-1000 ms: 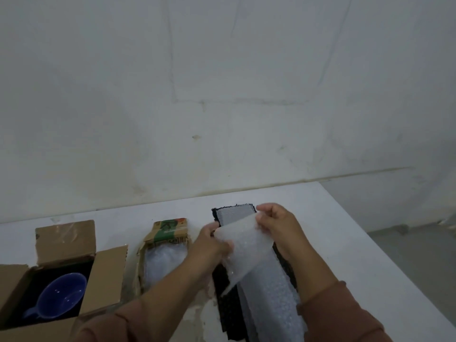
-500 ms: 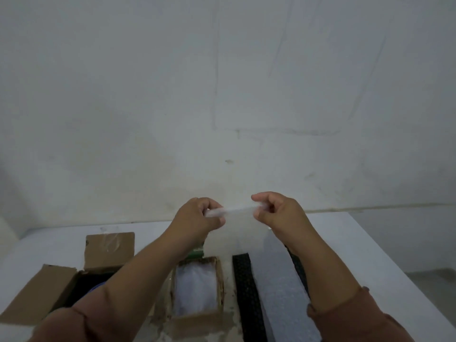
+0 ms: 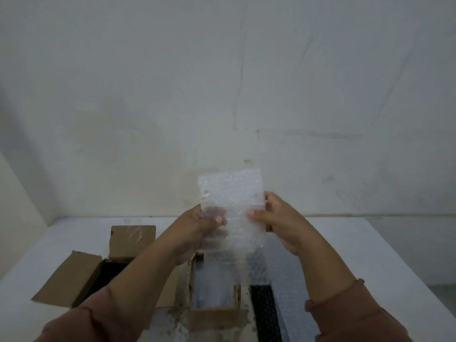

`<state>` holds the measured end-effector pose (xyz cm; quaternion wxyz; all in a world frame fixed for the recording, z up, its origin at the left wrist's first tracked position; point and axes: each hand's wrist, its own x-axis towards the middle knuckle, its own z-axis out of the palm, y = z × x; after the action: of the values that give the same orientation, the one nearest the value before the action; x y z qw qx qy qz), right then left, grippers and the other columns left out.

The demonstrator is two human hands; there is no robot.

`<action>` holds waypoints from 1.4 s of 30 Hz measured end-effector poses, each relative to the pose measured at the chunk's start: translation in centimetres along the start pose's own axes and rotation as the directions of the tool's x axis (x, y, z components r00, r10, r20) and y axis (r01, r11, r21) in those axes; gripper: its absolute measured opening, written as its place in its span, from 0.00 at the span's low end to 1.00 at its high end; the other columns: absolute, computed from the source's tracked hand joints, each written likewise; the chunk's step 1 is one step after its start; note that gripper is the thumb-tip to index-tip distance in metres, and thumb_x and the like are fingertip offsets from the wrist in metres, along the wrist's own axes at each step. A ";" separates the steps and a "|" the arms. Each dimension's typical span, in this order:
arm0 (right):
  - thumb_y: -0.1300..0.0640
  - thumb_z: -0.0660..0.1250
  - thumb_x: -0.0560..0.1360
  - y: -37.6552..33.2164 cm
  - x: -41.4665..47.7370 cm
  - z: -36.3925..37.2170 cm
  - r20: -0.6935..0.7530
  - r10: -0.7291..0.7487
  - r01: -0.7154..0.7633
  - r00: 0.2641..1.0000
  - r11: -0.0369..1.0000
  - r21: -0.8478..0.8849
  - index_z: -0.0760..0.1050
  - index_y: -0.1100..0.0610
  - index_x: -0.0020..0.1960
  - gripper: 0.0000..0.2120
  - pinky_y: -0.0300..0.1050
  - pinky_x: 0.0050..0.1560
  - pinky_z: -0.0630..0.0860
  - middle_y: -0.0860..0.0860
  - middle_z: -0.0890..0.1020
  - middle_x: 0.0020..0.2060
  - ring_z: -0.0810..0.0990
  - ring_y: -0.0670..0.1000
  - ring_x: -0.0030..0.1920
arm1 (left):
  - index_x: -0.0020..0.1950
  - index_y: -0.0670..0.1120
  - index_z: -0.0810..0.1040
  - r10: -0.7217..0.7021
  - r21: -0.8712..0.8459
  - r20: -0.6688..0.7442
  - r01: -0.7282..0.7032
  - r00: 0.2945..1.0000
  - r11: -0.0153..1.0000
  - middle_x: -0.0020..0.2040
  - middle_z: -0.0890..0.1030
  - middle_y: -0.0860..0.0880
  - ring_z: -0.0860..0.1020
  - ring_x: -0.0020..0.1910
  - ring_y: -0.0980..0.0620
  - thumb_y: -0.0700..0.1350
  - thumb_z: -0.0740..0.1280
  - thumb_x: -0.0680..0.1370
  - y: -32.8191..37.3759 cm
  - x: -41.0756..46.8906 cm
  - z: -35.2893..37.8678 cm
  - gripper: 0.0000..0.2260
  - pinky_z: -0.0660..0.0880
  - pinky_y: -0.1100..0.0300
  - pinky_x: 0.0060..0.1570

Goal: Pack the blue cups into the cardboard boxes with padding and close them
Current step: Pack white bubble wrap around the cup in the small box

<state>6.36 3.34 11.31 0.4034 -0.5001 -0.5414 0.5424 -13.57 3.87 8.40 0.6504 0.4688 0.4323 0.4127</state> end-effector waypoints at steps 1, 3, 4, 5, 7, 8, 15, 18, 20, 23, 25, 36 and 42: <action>0.63 0.70 0.72 0.8 -0.1 0.1 0.041 0.043 -0.041 0.998 0.998 -0.042 0.75 0.52 0.54 0.13 0.46 0.43 0.77 0.55 0.82 0.48 0.81 0.54 0.44 | 0.59 0.42 0.76 -0.003 -0.012 0.009 0.003 1.000 1.000 0.47 0.83 0.46 0.84 0.41 0.49 0.37 0.65 0.78 0.0 -0.1 -0.2 0.10 0.81 0.55 0.37; 0.66 0.68 0.73 1.8 -0.3 0.6 0.035 0.032 -0.030 0.999 0.998 -0.062 0.79 0.51 0.49 0.11 0.45 0.37 0.77 0.58 0.80 0.39 0.77 0.56 0.38 | 0.56 0.42 0.78 -0.012 -0.064 0.030 0.013 0.999 0.998 0.43 0.85 0.47 0.84 0.38 0.51 0.31 0.62 0.78 0.2 -0.5 -0.5 0.11 0.79 0.60 0.31; 0.67 0.68 0.72 2.1 -0.3 0.9 0.013 0.004 -0.004 1.000 0.999 -0.037 0.81 0.51 0.46 0.11 0.42 0.32 0.75 0.57 0.79 0.34 0.75 0.54 0.34 | 0.52 0.42 0.79 -0.023 -0.111 0.032 0.026 0.999 0.993 0.41 0.85 0.48 0.84 0.36 0.51 0.29 0.61 0.77 0.1 -0.6 -0.7 0.12 0.79 0.62 0.30; 0.68 0.69 0.72 2.3 -0.4 1.2 0.002 -0.016 0.016 1.000 1.000 0.003 0.82 0.52 0.42 0.11 0.39 0.28 0.74 0.53 0.79 0.29 0.75 0.52 0.30 | 0.50 0.42 0.79 -0.035 -0.168 0.021 0.039 0.999 0.985 0.40 0.86 0.47 0.84 0.36 0.51 0.28 0.62 0.76 0.0 -0.7 -0.8 0.12 0.79 0.62 0.30; 0.69 0.68 0.70 2.6 -0.1 1.4 -0.011 -0.033 0.034 0.999 0.997 0.065 0.84 0.51 0.34 0.15 0.39 0.31 0.78 0.47 0.83 0.27 0.79 0.47 0.29 | 0.52 0.43 0.79 -0.079 -0.318 0.002 0.075 0.997 0.945 0.46 0.84 0.45 0.84 0.41 0.47 0.37 0.65 0.74 -0.5 -0.7 -1.5 0.08 0.81 0.57 0.37; 0.71 0.65 0.71 3.0 0.1 1.3 -0.030 -0.048 0.049 0.998 0.998 0.043 0.84 0.50 0.31 0.20 0.39 0.35 0.80 0.45 0.84 0.30 0.82 0.46 0.33 | 0.55 0.43 0.78 -0.128 -0.397 0.003 0.119 0.992 0.910 0.50 0.82 0.43 0.82 0.45 0.44 0.43 0.64 0.75 -0.9 -0.6 -1.9 0.10 0.79 0.53 0.43; 0.79 0.59 0.68 5.0 0.7 0.5 0.095 -0.116 0.139 0.989 0.948 -0.285 0.84 0.52 0.37 0.25 0.32 0.54 0.75 0.44 0.80 0.49 0.78 0.44 0.53 | 0.62 0.36 0.76 -0.333 -0.154 0.123 0.349 0.935 0.924 0.52 0.84 0.39 0.84 0.47 0.42 0.39 0.61 0.79 -3.4 -0.8 -2.3 0.14 0.81 0.50 0.45; 0.71 0.59 0.62 4.8 0.5 -0.3 0.256 0.117 -0.087 0.960 0.988 -0.126 0.85 0.54 0.37 0.19 0.45 0.58 0.77 0.45 0.82 0.52 0.79 0.47 0.56 | 0.51 0.39 0.81 -0.305 0.084 0.055 0.300 0.951 0.950 0.43 0.85 0.43 0.84 0.41 0.45 0.30 0.61 0.77 -3.5 -0.4 -3.0 0.11 0.80 0.54 0.41; 0.68 0.60 0.62 4.8 0.3 0.0 0.303 0.195 -0.202 0.933 0.979 -0.008 0.83 0.60 0.37 0.13 0.45 0.52 0.78 0.51 0.84 0.49 0.82 0.49 0.50 | 0.44 0.43 0.83 -0.348 0.206 0.059 0.329 0.936 0.921 0.41 0.85 0.45 0.83 0.41 0.45 0.30 0.62 0.76 -3.3 -0.1 -3.2 0.12 0.78 0.53 0.44; 0.67 0.65 0.70 5.6 0.4 1.5 0.321 0.248 -0.172 0.914 0.954 -0.247 0.81 0.55 0.39 0.10 0.40 0.40 0.74 0.51 0.82 0.40 0.78 0.49 0.39 | 0.50 0.45 0.82 -0.386 0.374 0.046 0.342 0.921 0.862 0.50 0.84 0.41 0.81 0.51 0.40 0.37 0.67 0.73 -3.4 0.3 -3.2 0.09 0.77 0.45 0.56; 0.69 0.64 0.71 6.8 0.9 2.5 0.259 0.266 -0.161 0.928 0.917 -0.366 0.80 0.50 0.38 0.15 0.41 0.39 0.73 0.49 0.80 0.39 0.77 0.49 0.39 | 0.55 0.47 0.79 -0.338 0.400 -0.049 0.328 0.940 0.856 0.56 0.80 0.41 0.79 0.54 0.40 0.40 0.70 0.71 -3.8 0.9 -3.4 0.13 0.77 0.43 0.57; 0.60 0.65 0.75 12.8 1.2 6.1 -0.041 0.260 -0.219 0.965 0.707 -0.672 0.75 0.50 0.56 0.12 0.29 0.32 0.68 0.51 0.76 0.53 0.74 0.49 0.46 | 0.73 0.53 0.54 0.047 0.880 -0.161 0.121 0.986 0.460 0.63 0.71 0.44 0.78 0.52 0.46 0.35 0.64 0.74 -10.1 0.9 -3.2 0.32 0.78 0.56 0.48; 0.51 0.61 0.77 12.7 0.6 6.4 0.102 0.221 0.025 0.970 0.324 -0.946 0.70 0.46 0.67 0.18 0.48 0.62 0.67 0.53 0.70 0.65 0.67 0.57 0.63 | 0.68 0.46 0.64 0.180 0.964 0.120 -0.072 0.976 -0.255 0.69 0.64 0.42 0.69 0.62 0.43 0.40 0.64 0.74 -10.3 -0.9 -2.7 0.22 0.69 0.53 0.60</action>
<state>1.28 1.64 -1.92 -0.0545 -0.6117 -0.7629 0.2021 -15.04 1.44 -1.87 -0.0292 0.8269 0.5616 -0.0048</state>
